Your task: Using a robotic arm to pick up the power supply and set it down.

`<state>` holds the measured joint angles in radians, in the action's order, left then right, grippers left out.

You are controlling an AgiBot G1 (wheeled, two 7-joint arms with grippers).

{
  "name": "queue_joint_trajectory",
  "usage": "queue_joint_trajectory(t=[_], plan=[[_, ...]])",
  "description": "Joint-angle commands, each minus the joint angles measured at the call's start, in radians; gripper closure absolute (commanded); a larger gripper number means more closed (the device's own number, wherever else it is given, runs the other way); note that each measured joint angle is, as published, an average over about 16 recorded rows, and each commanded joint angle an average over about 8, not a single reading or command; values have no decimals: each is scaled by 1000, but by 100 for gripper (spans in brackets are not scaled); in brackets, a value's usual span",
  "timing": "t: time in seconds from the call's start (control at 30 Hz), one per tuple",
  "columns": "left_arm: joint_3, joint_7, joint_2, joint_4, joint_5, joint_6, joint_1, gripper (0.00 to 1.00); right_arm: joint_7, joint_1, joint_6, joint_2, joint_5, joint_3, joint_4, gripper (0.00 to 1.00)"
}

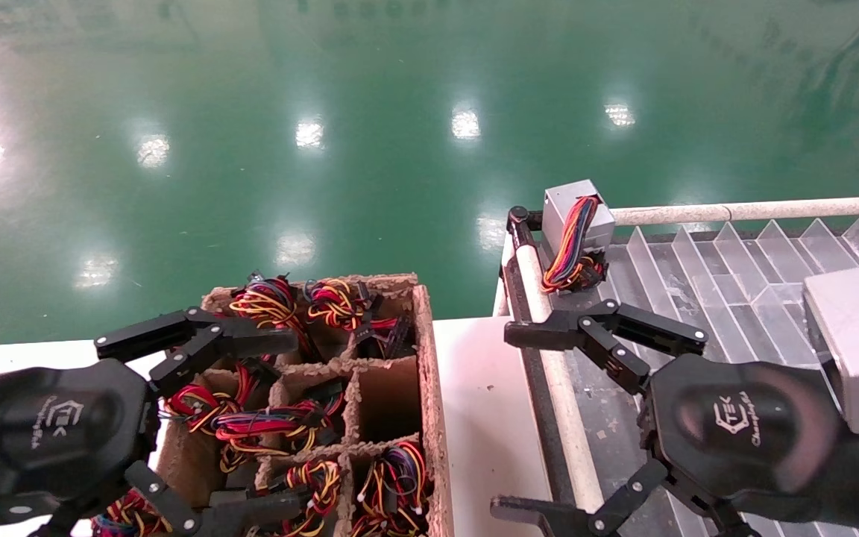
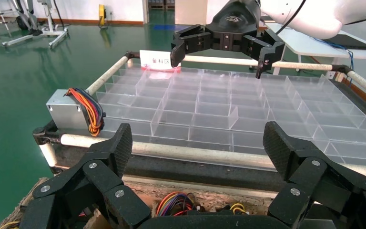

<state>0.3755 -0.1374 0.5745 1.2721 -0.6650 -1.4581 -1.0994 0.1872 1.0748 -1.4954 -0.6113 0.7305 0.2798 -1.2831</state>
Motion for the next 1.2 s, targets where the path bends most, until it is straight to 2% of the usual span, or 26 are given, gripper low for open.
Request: queue_joint_trajectory(t=[0.03, 0.4, 0.43, 0.67, 0.7, 0.97, 1.2], plan=[[0, 0, 0, 0, 0, 0, 0, 0, 0, 0, 0, 0, 0, 0, 0, 0], [0, 0, 0, 0, 0, 0, 0, 0, 0, 0, 0, 0, 0, 0, 0, 0], [0, 0, 0, 0, 0, 0, 0, 7, 0, 0, 0, 0, 0, 0, 0, 0], [0, 0, 0, 0, 0, 0, 0, 95, 0, 0, 1, -1, 0, 0, 1, 0], [0, 0, 0, 0, 0, 0, 0, 100, 0, 1, 2, -1, 2, 1, 1, 0], [0, 0, 0, 0, 0, 0, 0, 100, -17, 37, 36, -24, 83, 25, 29, 0], [0, 0, 0, 0, 0, 0, 0, 100, -65, 129, 38, -84, 196, 73, 149, 0]])
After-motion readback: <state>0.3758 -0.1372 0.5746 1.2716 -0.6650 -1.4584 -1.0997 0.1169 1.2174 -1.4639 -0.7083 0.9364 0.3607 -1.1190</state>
